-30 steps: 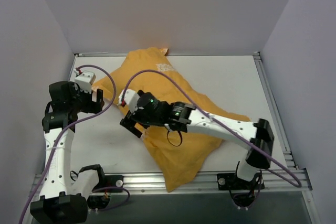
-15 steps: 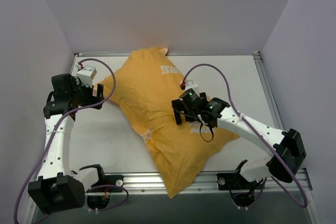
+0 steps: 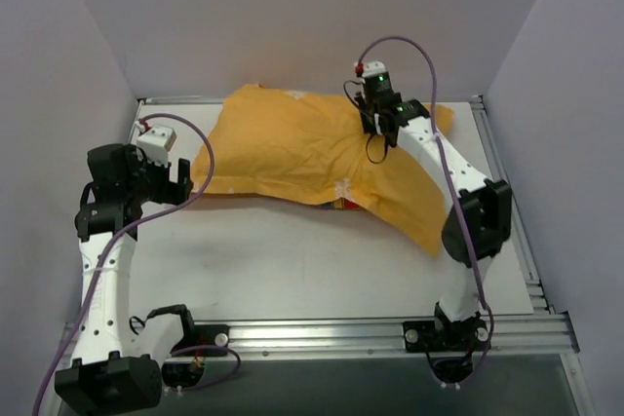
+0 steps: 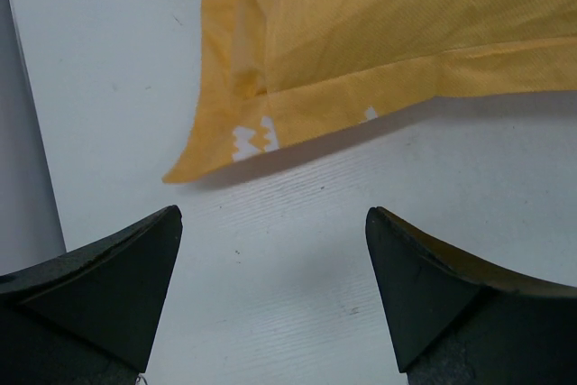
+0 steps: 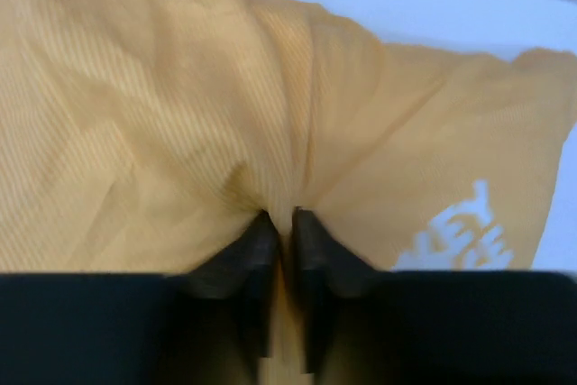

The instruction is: Remove the pillowcase from the pillow

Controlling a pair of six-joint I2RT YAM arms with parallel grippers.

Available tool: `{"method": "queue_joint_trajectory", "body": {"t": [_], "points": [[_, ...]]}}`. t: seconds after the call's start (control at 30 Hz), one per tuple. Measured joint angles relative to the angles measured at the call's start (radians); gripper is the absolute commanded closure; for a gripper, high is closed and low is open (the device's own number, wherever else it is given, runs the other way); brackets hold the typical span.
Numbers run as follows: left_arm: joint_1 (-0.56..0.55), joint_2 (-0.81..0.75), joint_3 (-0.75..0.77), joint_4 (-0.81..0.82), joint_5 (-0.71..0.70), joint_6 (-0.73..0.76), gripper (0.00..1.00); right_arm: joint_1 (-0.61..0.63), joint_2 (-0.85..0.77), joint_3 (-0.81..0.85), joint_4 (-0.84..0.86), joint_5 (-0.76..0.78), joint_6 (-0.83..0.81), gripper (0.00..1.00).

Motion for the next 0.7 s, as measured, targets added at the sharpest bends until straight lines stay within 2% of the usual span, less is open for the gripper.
{"method": "queue_joint_trajectory", "body": {"t": [0.03, 0.07, 0.17, 0.2, 0.3, 0.37, 0.43, 0.53, 0.6, 0.67, 0.7], "points": [[0.0, -0.004, -0.001, 0.0, 0.005, 0.0, 0.06, -0.001, 0.073, 0.096, 0.003, -0.001, -0.027, 0.46], [0.0, -0.006, -0.001, 0.0, 0.008, 0.0, 0.06, 0.0, 0.145, 0.187, 0.013, -0.006, -0.047, 0.35], [0.002, -0.014, -0.005, 0.0, 0.022, -0.003, 0.06, 0.019, 0.316, 0.451, 0.0, 0.014, -0.053, 0.23], [0.004, -0.018, -0.01, 0.0, 0.029, -0.006, 0.06, 0.027, 0.351, 0.518, -0.012, 0.036, -0.022, 0.01], [0.016, -0.023, -0.025, 0.001, 0.048, -0.019, 0.06, 0.061, 0.342, 0.541, -0.011, 0.072, 0.064, 0.0], [0.032, -0.022, -0.031, 0.001, 0.06, -0.029, 0.06, 0.115, 0.289, 0.463, 0.056, 0.101, 0.092, 0.0], [0.056, -0.022, -0.031, 0.003, 0.066, -0.043, 0.06, 0.211, 0.236, 0.374, 0.112, 0.122, 0.1, 0.0], [0.095, -0.019, -0.031, 0.004, 0.067, -0.064, 0.06, 0.383, 0.245, 0.344, 0.179, 0.12, 0.115, 0.0], [0.114, -0.012, -0.031, 0.004, 0.068, -0.074, 0.06, 0.477, 0.302, 0.388, 0.172, 0.113, 0.122, 0.0], [0.124, -0.003, -0.031, 0.004, 0.069, -0.08, 0.06, 0.524, 0.415, 0.505, 0.131, 0.116, 0.13, 0.01], [0.126, 0.0, -0.031, 0.003, 0.069, -0.083, 0.06, 0.526, 0.477, 0.571, 0.105, 0.122, 0.133, 0.09]]}}
